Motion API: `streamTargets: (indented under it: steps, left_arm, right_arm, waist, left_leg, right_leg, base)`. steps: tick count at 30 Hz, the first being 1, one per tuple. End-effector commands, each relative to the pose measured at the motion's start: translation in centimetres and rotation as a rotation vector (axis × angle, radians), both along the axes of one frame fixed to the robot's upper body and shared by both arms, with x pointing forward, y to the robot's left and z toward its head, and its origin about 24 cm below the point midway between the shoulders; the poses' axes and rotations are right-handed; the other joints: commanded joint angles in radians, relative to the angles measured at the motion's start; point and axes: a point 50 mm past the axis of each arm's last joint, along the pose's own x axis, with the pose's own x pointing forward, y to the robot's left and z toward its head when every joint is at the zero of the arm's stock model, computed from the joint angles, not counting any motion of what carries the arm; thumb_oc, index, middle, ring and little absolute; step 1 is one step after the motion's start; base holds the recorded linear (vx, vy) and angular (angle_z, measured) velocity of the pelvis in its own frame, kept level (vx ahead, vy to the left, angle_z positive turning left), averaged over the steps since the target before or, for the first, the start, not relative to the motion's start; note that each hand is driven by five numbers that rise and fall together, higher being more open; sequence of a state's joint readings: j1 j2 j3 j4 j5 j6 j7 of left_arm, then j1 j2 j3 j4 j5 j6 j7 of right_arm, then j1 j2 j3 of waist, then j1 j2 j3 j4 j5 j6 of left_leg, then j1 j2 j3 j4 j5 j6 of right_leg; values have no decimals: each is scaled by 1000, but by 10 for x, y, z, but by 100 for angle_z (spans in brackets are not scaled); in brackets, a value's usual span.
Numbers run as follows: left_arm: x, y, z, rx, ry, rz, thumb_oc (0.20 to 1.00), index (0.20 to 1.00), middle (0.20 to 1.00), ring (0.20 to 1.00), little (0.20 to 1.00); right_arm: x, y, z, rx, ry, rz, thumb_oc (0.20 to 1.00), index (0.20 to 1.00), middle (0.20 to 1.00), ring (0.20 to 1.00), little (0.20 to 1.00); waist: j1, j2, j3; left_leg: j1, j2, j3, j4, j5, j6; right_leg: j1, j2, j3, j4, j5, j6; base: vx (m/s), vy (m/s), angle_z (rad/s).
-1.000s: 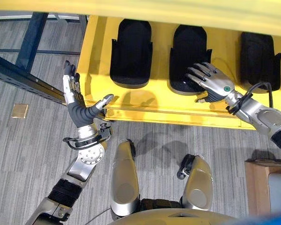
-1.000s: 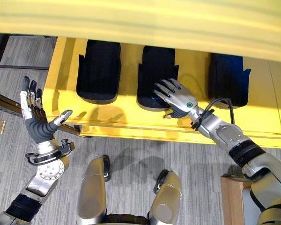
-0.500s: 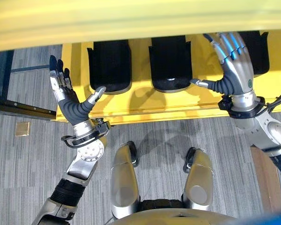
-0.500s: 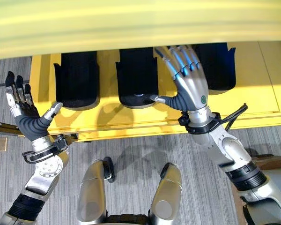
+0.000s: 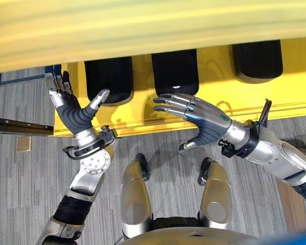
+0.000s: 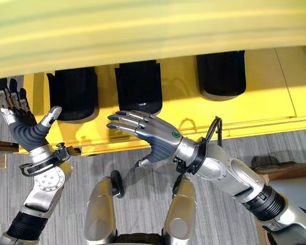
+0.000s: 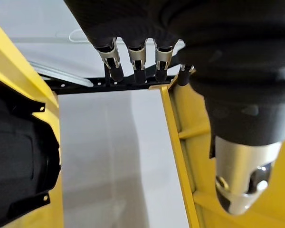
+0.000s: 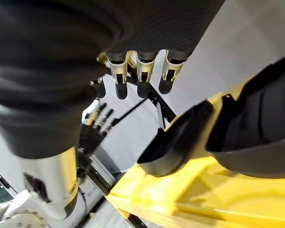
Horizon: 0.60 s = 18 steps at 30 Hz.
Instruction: Move parts from the plastic box to the shelf.
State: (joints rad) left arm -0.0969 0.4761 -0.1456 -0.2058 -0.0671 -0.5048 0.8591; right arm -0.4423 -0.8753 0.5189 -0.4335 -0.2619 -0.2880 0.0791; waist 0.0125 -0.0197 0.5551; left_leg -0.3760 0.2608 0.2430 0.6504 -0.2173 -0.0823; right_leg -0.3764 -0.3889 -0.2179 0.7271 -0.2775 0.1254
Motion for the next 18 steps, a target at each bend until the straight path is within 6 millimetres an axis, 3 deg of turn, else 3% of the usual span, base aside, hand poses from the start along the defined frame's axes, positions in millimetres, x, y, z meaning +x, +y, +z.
streamTargets:
  steps: [1,7,18]
  left_arm:
    - [-16,-1,23,28,-129,-15,1000,1000,1000,1000,1000]
    - [-16,0,26,35,-171,14,1000,1000,1000,1000,1000]
    - [-14,3,28,67,-167,27,1000,1000,1000,1000,1000]
  right_arm:
    - [-6,10,19,20,15,120,1000,1000,1000,1000,1000]
    - [10,12,-4,-171,83,38,1000,1000,1000,1000,1000]
    - [25,1,-19,-279,83,-67,1000,1000,1000,1000,1000]
  waist:
    - [15,-13,-35]
    - [40,-27,-35]
    - [54,-42,-35]
  left_leg:
    - [37,15,46,36,-81,78]
    - [21,21,37,49,-82,86]
    - [18,24,18,66,-101,84]
  right_leg:
    - [31,7,-25,-67,77,-23]
    - [32,7,-41,-59,76,-23]
    - [39,9,-44,-26,51,-15]
  base:
    - [-40,-21,0]
    - [-35,-46,3]
    - [12,-22,4]
